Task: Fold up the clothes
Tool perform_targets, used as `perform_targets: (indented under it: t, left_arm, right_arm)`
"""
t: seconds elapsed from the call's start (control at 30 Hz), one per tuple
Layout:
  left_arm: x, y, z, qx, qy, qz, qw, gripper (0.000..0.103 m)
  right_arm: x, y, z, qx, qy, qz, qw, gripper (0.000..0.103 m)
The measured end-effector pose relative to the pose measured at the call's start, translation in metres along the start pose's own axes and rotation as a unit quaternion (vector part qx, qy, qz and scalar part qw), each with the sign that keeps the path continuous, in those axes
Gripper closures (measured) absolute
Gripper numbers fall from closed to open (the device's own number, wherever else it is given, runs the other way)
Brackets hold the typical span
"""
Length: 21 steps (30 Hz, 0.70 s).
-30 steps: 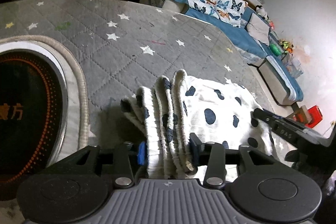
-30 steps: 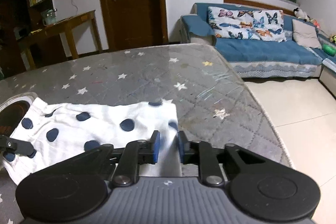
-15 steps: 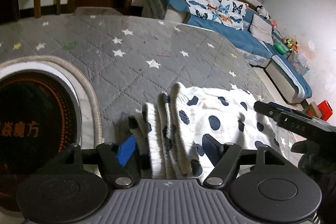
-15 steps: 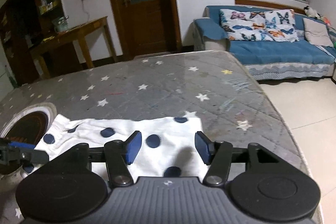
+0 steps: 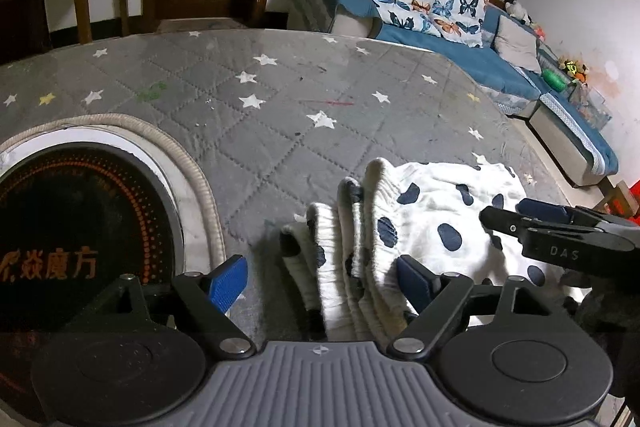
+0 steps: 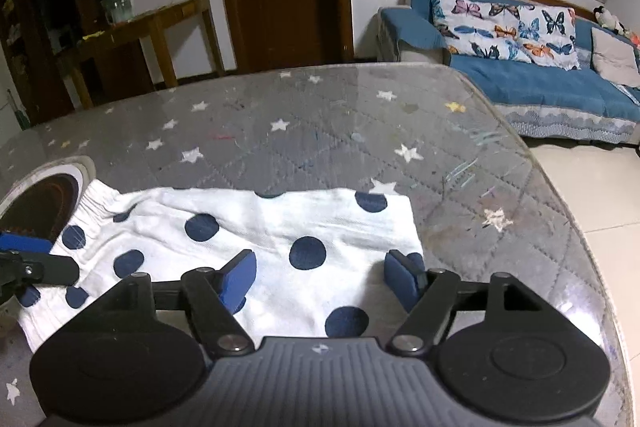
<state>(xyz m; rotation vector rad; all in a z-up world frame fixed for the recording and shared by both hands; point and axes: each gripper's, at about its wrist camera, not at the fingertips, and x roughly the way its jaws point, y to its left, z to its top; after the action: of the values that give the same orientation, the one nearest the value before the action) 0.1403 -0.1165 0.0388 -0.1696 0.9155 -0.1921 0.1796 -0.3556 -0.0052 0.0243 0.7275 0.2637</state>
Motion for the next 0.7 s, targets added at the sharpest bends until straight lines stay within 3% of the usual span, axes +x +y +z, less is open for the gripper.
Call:
perform_targets:
  t: [0.13,0.33,0.4,0.53,0.7]
  left_arm:
    - [-0.009,-0.002,-0.002,0.004,-0.008,-0.002,1.0,0.015]
    - [-0.017,-0.006,-0.011,0.014,-0.013,-0.005,0.9998,0.013]
    - [-0.017,-0.007,-0.013,0.015,-0.012,-0.004,0.9998,0.013]
    - [-0.012,-0.007,-0.017,0.015,-0.005,0.001,0.9999,0.013]
    - [-0.007,-0.004,-0.019,0.013,-0.003,0.008,0.9999,0.01]
  right_arm:
    - [-0.007,0.001,-0.002,-0.003,-0.007,0.001,1.0,0.019]
    - [-0.035,0.012,-0.021,-0.014,-0.019,0.017,1.0,0.013]
    - [-0.045,0.016,-0.028,-0.019,-0.023,0.023,0.999,0.005]
    - [-0.064,0.023,-0.043,-0.027,-0.03,0.036,0.999,0.005]
    - [-0.058,0.027,-0.063,-0.021,-0.007,0.036,0.999,0.004]
